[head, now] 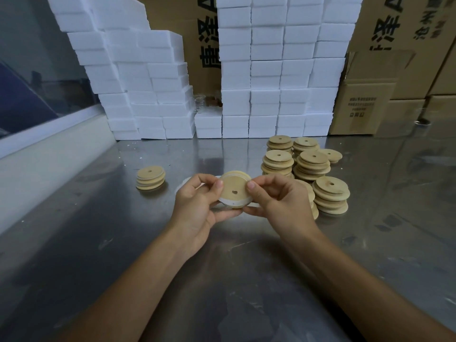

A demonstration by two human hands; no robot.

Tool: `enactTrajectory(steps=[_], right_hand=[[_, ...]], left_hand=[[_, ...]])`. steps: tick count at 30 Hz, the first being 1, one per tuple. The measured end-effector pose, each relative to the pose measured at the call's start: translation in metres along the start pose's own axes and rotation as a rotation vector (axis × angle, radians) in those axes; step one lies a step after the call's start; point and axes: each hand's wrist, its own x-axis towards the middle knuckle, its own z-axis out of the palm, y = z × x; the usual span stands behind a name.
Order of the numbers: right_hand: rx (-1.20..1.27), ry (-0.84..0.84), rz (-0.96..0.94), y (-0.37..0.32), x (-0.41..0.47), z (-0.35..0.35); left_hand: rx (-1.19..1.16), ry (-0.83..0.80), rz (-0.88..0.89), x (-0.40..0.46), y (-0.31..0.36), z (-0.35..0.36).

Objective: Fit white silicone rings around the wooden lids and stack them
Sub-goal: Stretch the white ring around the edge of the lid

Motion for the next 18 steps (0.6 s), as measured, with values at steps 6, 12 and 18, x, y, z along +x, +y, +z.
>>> enactTrajectory(steps=[6, 12, 18], right_hand=[[-0.533, 0.013, -0.312, 0.011, -0.004, -0.002], [-0.509, 0.091, -0.389, 0.008, -0.002, 0.000], [-0.160, 0.070, -0.155, 0.001, 0.002, -0.001]], left_hand=[[0.728, -0.062, 0.485, 0.000, -0.008, 0.000], [0.611, 0.006, 0.493, -0.001, -0.005, 0.003], [0.431, 0.006, 0.352, -0.001, 0.000, 0.001]])
